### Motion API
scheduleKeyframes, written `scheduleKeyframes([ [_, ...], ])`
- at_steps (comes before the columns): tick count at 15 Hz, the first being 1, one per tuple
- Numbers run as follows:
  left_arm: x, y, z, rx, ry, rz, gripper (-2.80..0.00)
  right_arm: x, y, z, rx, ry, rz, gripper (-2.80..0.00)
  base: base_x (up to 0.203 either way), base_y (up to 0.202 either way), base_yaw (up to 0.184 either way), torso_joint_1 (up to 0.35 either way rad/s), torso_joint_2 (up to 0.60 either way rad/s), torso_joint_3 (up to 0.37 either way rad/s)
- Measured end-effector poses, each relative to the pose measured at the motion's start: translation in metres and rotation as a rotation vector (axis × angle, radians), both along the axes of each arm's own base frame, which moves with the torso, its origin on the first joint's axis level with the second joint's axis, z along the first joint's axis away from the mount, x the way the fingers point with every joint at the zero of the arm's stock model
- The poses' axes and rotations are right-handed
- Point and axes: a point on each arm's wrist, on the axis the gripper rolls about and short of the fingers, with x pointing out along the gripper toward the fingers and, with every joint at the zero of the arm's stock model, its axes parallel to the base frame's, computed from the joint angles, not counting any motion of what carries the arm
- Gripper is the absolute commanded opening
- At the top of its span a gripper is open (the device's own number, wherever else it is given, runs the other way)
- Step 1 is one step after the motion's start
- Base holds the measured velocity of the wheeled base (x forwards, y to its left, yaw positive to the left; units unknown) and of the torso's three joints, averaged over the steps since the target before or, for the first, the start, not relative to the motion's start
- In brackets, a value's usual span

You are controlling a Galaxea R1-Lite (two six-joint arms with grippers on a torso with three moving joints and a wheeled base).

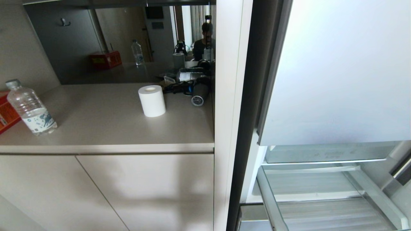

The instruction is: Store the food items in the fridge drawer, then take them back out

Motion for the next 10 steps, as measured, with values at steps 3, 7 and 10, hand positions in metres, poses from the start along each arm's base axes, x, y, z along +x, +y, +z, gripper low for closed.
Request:
scheduleKeyframes([
  [3, 0.0000, 0.0000, -0.0001, 0.000, 0.000, 0.000, -2.80, 0.0000, 0.0000, -0.0001, -0.001, 0.000, 0.000, -2.80, -0.003, -0.001, -0.029, -0.001, 0.00, 0.001],
  [7, 0.0000, 0.0000, 0.0000, 0.000, 0.000, 0.000, -2.80, 0.0000, 0.0000, -0.0001, -0.001, 0.000, 0.000, -2.80, -0.001, 0.006, -0.162, 0.003, 0.00, 0.003],
  [10, 0.0000, 0.0000, 0.0000, 0.000, 0.000, 0.000, -2.80, 0.0000, 0.0000, -0.0002, -0.001, 0.001, 0.000, -2.80, 0.000, 0.005, -0.174, 0.001, 0.00, 0.004],
])
